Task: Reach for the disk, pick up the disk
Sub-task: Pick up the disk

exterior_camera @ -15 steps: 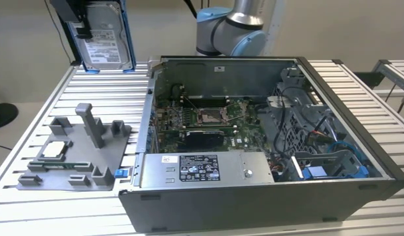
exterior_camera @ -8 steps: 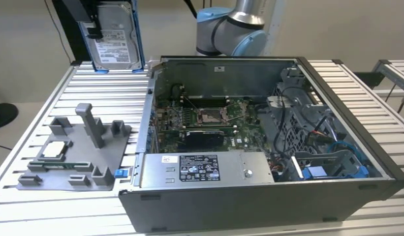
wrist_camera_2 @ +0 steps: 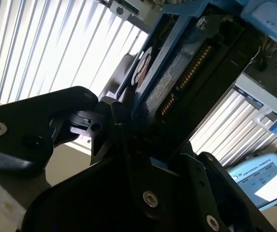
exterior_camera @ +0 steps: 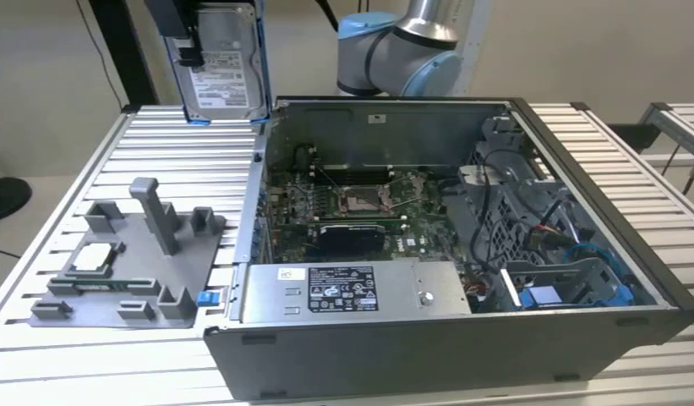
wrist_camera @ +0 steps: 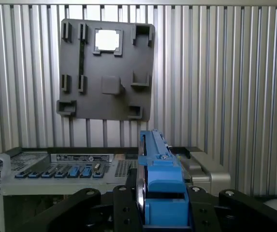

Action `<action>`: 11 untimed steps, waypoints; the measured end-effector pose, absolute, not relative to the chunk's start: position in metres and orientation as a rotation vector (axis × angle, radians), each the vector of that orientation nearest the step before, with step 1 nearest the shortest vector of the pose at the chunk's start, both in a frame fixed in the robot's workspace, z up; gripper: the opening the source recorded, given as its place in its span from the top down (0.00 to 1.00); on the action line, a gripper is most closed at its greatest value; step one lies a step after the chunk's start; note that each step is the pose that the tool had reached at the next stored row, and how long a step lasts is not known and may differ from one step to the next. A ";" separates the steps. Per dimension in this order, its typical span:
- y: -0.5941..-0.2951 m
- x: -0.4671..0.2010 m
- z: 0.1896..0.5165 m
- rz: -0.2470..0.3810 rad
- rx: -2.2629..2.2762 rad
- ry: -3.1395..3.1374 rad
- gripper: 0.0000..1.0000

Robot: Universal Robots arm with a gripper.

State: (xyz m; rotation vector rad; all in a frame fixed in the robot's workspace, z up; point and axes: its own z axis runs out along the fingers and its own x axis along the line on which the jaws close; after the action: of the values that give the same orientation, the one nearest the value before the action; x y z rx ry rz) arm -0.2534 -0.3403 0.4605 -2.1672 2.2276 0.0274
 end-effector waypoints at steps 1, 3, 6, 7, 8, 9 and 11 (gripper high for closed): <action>-0.340 -0.250 0.460 0.027 -2.167 2.227 1.00; -0.340 -0.243 0.460 0.027 -2.168 2.227 1.00; -0.340 -0.233 0.460 0.027 -2.168 2.227 1.00; -0.340 -0.230 0.460 0.027 -2.168 2.227 1.00; -0.340 -0.227 0.460 0.027 -2.168 2.227 1.00; -0.340 -0.223 0.460 0.027 -2.168 2.227 1.00; -0.340 -0.216 0.460 0.027 -2.168 2.227 1.00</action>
State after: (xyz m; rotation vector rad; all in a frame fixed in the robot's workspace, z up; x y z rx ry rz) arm -0.2165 -0.3403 0.4605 -2.1682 2.2266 0.0275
